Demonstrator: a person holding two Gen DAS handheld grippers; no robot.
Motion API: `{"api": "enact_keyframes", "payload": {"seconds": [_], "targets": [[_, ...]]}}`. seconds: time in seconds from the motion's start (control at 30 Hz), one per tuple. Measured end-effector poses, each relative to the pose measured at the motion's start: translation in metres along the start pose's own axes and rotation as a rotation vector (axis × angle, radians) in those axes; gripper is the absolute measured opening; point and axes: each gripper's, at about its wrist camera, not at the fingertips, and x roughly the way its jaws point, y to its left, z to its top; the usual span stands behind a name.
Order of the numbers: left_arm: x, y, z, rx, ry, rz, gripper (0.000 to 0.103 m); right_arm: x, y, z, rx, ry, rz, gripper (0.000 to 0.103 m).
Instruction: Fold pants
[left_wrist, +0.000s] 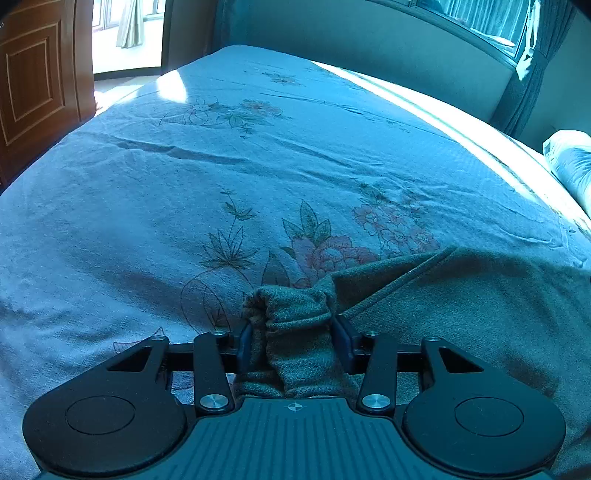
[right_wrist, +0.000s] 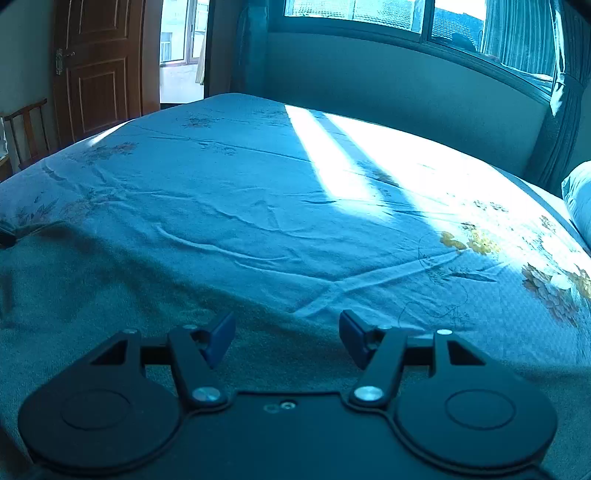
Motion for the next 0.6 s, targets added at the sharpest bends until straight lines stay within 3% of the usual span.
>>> {"api": "enact_keyframes", "payload": {"seconds": [0.2,0.33,0.37,0.43,0.5,0.57,0.6], "targets": [[-0.007,0.009,0.000,0.007,-0.001,-0.020,0.036,0.031,-0.004,0.010,-0.164,0.083,0.043,0.053],[0.001,0.011,0.002,0.033,-0.001,-0.035,0.044,0.050,-0.015,0.013,-0.142,0.163,0.113,0.053],[0.004,0.013,0.000,0.029,-0.011,-0.042,0.046,0.051,-0.015,0.014,-0.129,0.176,0.128,0.048],[0.008,0.014,-0.001,0.019,-0.027,-0.058,0.044,0.050,-0.010,0.014,-0.150,0.175,0.152,0.007],[0.007,0.018,-0.002,0.015,-0.048,-0.089,0.037,0.046,-0.003,0.016,-0.154,0.176,0.131,0.000],[0.000,0.019,-0.002,0.009,-0.080,-0.107,0.022,0.035,-0.001,0.017,-0.143,0.145,0.111,0.000],[-0.008,0.016,-0.003,0.038,-0.101,-0.108,0.020,0.024,-0.002,0.017,-0.136,0.121,0.109,0.000]]}}
